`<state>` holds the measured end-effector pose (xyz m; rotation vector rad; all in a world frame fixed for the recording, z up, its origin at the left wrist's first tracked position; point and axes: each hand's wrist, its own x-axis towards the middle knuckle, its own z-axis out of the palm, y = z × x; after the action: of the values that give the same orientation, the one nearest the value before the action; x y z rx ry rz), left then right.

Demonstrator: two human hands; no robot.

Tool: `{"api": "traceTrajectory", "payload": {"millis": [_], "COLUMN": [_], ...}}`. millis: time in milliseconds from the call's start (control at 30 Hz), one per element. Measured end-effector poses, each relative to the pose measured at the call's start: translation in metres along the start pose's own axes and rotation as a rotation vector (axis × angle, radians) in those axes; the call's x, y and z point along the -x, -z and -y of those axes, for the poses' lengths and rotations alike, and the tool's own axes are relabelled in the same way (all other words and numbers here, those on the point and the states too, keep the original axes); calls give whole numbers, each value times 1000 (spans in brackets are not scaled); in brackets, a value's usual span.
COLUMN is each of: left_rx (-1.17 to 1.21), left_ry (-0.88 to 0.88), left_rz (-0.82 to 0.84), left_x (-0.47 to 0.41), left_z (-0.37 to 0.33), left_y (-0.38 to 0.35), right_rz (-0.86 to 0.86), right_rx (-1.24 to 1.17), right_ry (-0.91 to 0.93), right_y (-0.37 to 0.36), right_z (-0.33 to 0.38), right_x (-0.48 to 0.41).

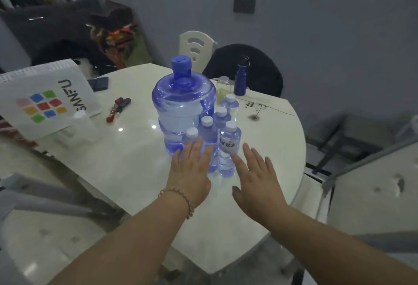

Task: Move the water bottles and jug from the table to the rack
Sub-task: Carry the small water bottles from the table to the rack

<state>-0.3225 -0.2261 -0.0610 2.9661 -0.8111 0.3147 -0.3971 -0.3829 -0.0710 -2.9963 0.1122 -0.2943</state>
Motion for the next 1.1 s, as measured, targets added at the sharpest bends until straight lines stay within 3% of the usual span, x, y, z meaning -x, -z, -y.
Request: {"api": "traceTrajectory", "payload": {"millis": [267, 400, 500, 633, 700, 800, 1000, 1100], "left_rx": [-48, -38, 42, 175, 240, 291, 189, 63], "left_ry": [-33, -6, -20, -87, -208, -363, -463, -460], "left_rz": [-29, 107, 114, -16, -128, -168, -105, 77], "left_x": [-50, -68, -72, -65, -59, -45, 0, 33], "left_z": [29, 42, 41, 41, 46, 50, 66, 69], "left_y": [-13, -19, -24, -26, -28, -29, -28, -37], "right_rz": [-41, -37, 23, -65, -132, -140, 64, 87], "right_rx": [-17, -25, -70, -25, -20, -3, 153, 192], "right_ry": [46, -19, -33, -8, -14, 20, -74, -121], "right_y": [-12, -19, -19, -25, -29, -33, -36, -54], "right_z": [0, 0, 2, 7, 13, 27, 69, 81], "right_x": [-81, -104, -110, -110, -102, -77, -23, 6]}}
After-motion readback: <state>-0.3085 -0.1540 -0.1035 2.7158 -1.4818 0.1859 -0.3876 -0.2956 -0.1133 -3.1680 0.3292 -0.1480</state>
